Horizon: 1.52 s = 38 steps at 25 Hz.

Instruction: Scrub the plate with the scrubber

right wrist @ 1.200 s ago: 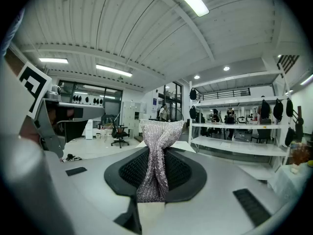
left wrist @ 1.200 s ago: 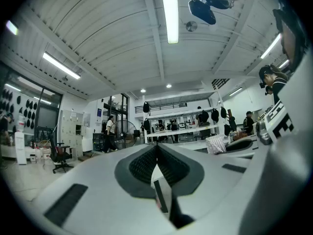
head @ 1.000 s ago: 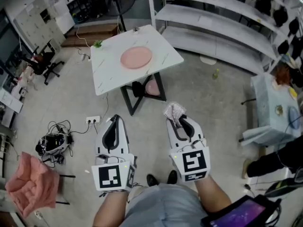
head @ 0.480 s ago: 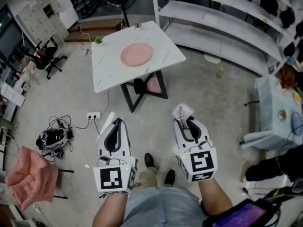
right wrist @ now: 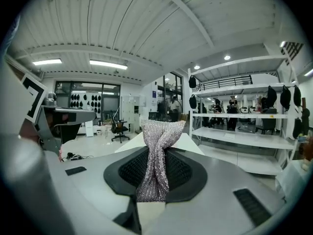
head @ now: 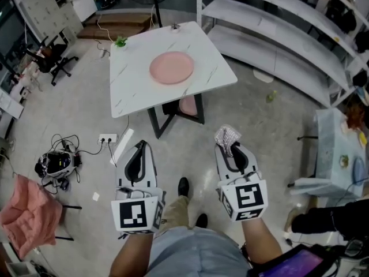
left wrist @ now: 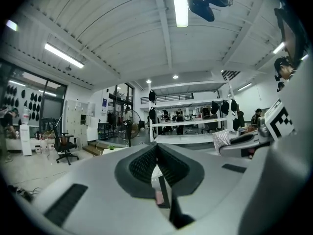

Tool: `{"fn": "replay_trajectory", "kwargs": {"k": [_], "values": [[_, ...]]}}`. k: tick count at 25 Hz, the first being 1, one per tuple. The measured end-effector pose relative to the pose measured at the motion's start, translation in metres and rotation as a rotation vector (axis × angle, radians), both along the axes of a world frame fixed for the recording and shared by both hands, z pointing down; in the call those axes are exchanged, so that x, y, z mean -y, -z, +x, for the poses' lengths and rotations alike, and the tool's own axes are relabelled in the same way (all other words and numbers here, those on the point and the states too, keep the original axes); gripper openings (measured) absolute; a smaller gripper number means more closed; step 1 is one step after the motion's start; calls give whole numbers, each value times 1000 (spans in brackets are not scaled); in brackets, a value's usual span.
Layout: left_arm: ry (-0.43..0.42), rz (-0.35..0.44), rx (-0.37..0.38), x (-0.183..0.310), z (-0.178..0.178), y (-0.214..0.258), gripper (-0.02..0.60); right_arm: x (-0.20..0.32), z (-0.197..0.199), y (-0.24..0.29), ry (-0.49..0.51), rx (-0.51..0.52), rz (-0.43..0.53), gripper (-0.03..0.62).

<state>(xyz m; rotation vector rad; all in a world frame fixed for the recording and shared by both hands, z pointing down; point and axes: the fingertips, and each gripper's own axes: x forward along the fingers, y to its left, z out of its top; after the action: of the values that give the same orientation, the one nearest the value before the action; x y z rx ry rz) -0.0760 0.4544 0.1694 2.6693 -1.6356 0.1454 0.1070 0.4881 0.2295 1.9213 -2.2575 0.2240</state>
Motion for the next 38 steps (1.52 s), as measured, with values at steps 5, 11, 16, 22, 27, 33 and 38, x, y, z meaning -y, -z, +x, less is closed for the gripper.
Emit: {"fn": "replay_trajectory", "kwargs": {"k": [5, 11, 16, 22, 27, 33, 38], "values": [[-6, -16, -17, 75, -9, 0, 8, 76, -15, 3, 14, -14, -18, 109], [-37, 52, -54, 157, -14, 26, 8, 156, -23, 28, 8, -42, 36, 109], [-46, 36, -51, 204, -19, 21, 8, 199, -25, 41, -7, -60, 65, 109], [-77, -34, -35, 243, 0, -10, 8, 234, -6, 34, -32, -68, 55, 110], [-88, -81, -2, 275, 22, -31, 8, 265, 14, 21, -41, -50, 34, 109], [-69, -125, 60, 326, 54, -49, 8, 323, 45, 2, -11, -16, 9, 109], [-12, -137, 118, 374, 72, -44, 8, 378, 61, 3, 48, 31, 4, 109]]}}
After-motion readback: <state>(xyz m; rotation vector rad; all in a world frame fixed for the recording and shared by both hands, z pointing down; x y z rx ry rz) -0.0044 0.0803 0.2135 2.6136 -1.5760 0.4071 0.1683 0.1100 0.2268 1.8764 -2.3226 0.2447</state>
